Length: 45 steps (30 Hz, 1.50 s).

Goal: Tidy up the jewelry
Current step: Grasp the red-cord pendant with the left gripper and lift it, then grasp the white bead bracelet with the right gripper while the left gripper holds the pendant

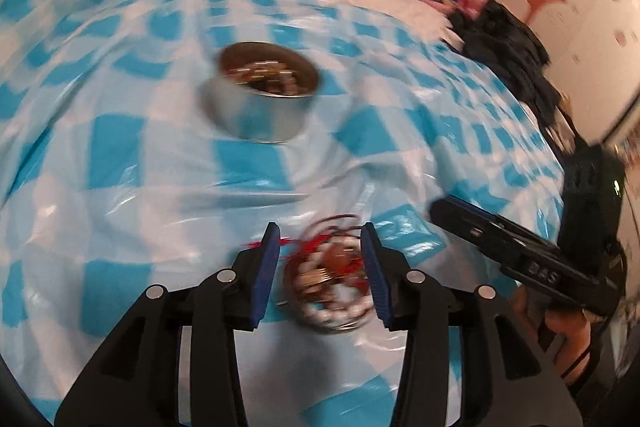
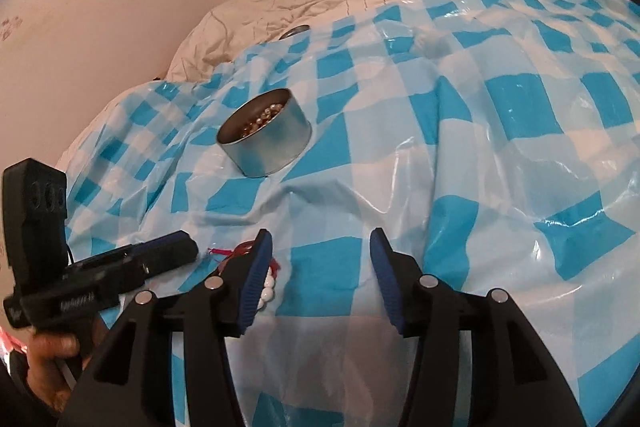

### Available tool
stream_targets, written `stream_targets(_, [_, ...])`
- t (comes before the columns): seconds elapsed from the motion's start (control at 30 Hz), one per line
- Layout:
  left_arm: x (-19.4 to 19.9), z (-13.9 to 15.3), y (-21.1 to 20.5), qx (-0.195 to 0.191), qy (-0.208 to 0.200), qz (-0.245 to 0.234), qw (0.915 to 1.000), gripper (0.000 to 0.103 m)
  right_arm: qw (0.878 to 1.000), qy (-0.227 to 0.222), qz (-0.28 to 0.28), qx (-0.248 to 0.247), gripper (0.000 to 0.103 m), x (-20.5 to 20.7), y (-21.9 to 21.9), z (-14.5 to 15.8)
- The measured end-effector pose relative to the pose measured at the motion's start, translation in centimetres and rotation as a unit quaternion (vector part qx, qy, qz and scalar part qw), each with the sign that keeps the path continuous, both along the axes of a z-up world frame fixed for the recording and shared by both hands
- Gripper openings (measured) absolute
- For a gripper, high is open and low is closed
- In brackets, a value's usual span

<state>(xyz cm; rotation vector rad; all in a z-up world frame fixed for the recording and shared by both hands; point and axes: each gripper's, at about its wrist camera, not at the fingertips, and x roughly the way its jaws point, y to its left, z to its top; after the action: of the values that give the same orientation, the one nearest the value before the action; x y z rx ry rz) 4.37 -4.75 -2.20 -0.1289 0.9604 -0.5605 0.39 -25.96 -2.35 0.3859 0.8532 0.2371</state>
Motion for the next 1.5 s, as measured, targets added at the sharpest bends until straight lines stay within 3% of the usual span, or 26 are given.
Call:
stream_targets(0.13, [-0.1, -0.4, -2.7, 0.045, -0.017, -0.025, 0.9985, 0.046, 1.0, 0.001, 0.001, 0.004, 0.05, 0.1, 0.0, -0.1])
stream_targets(0.27, [0.6, -1.4, -3.6, 0.061, -0.004, -0.02, 0.9979, 0.046, 1.0, 0.002, 0.003, 0.007, 0.052, 0.3, 0.0, 0.0])
stream_targets(0.33, [1.0, -1.8, -3.5, 0.062, 0.005, -0.019, 0.9979, 0.031, 1.0, 0.002, 0.004, 0.009, 0.052, 0.3, 0.0, 0.0])
stream_targets(0.37, [1.1, -2.0, -3.5, 0.065, 0.008, -0.02, 0.9976, 0.016, 1.0, 0.001, 0.004, 0.01, 0.053, 0.3, 0.0, 0.0])
stream_targets(0.47, [1.2, -1.7, -2.9, 0.062, 0.001, -0.013, 0.998, 0.001, 1.0, 0.001, 0.004, 0.011, 0.053, 0.3, 0.0, 0.0])
stream_targets(0.73, [1.9, 2.1, 3.7, -0.035, -0.028, 0.07, 0.9966, 0.001, 1.0, -0.009, 0.023, 0.004, 0.053, 0.3, 0.9, 0.3])
stream_targets(0.93, [2.2, 3.7, 7.2, -0.076, -0.037, 0.109, 0.9904, 0.001, 0.993, -0.04, 0.105, -0.033, 0.054, 0.1, 5.0, 1.0])
stream_targets(1.2, [2.2, 4.0, 8.1, -0.084, -0.037, 0.116, 0.989, 0.001, 0.967, -0.048, 0.225, -0.113, 0.054, 1.3, 12.3, 0.6])
stream_targets(1.37, [2.3, 4.0, 8.3, -0.086, -0.034, 0.118, 0.9886, 0.001, 0.959, -0.017, 0.238, -0.154, 0.054, 2.4, 14.0, -1.6])
stream_targets(1.47, [2.3, 3.9, 8.2, -0.086, -0.033, 0.116, 0.989, 0.001, 0.958, -0.012, 0.23, -0.168, 0.035, 2.9, 14.0, -2.2])
stream_targets(1.5, [2.3, 3.8, 8.0, -0.085, -0.031, 0.116, 0.9892, 0.001, 0.959, -0.013, 0.227, -0.171, 0.012, 2.9, 13.9, -2.3])
